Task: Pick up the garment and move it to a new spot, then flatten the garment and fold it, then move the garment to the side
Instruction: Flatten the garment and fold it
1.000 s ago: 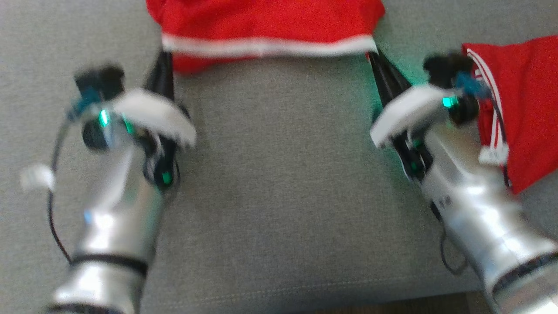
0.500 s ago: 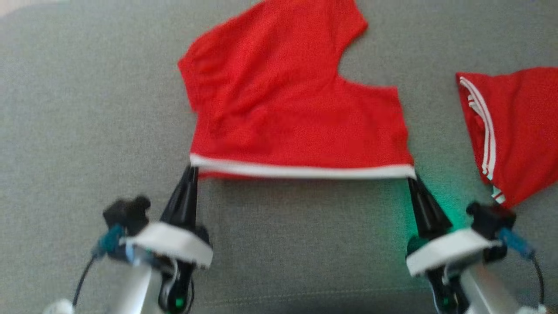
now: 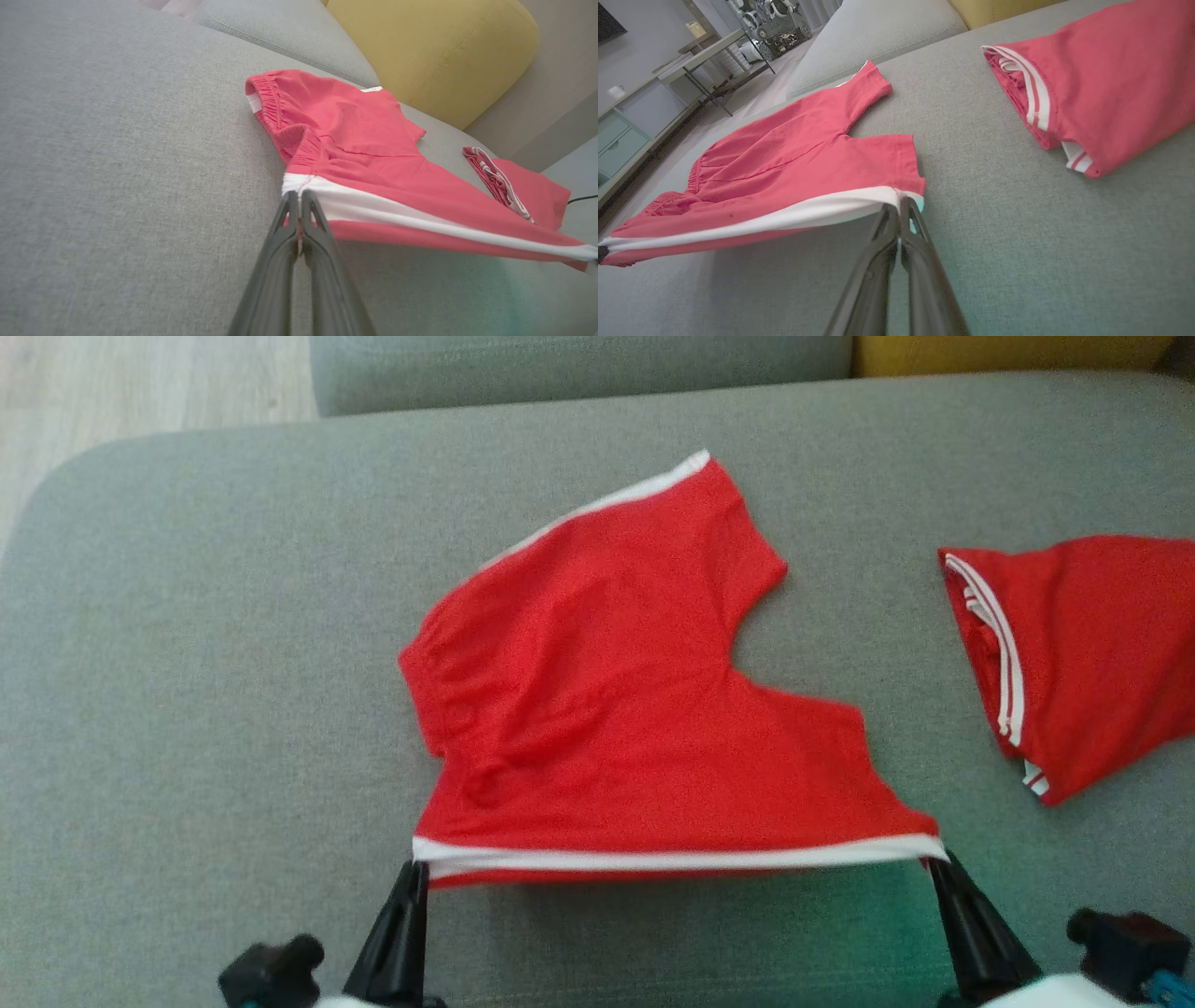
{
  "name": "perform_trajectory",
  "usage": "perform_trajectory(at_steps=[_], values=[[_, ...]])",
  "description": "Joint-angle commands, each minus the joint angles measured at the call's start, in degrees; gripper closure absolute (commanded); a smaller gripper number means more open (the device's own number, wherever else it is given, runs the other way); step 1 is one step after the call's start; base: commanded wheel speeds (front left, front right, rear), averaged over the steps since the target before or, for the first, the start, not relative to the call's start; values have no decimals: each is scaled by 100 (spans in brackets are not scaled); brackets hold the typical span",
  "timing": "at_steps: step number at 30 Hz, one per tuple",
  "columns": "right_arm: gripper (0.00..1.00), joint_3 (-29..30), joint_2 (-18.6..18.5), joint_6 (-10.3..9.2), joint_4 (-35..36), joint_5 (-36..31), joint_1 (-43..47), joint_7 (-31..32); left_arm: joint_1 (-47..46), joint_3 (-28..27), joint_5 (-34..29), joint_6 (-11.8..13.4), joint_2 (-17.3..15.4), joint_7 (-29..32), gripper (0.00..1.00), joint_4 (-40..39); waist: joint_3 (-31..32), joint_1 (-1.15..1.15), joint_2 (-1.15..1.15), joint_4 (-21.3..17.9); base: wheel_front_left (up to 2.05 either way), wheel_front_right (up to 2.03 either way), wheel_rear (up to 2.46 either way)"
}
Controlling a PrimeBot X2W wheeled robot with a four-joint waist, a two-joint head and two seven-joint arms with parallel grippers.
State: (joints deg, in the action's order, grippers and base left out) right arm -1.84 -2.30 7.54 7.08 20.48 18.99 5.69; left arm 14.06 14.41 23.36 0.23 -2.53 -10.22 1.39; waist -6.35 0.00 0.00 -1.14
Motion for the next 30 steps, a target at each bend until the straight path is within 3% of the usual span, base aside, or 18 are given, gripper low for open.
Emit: perform_trajectory(at_steps=[1, 9, 15, 23, 30], values=[[100, 66, -77, -5, 380, -72, 56, 146, -3, -247, 27, 130, -82, 9, 100, -327, 126, 0, 0, -9, 0, 0, 0], [100, 222, -60, -5, 796, -83, 185, 528, 169, -340, 62, 328, -105, 120, 100, -780, 319, 0, 0, 5, 0, 0, 0], [100, 182, -109, -5, 644, -204, -506, 660, -218, -315, 133, 225, -181, 304, 100, -772, 282, 0, 0, 105, 0, 0, 0], [100, -27, -500, -5, -218, -63, -2285, 619, -1532, -161, 314, -168, -240, 579, 100, -235, -200, 0, 0, 408, 0, 0, 0], [100, -375, -821, -5, -1607, 181, -4183, 449, -2869, -3, 498, -392, -140, 541, 100, 633, -863, 0, 0, 675, 0, 0, 0]])
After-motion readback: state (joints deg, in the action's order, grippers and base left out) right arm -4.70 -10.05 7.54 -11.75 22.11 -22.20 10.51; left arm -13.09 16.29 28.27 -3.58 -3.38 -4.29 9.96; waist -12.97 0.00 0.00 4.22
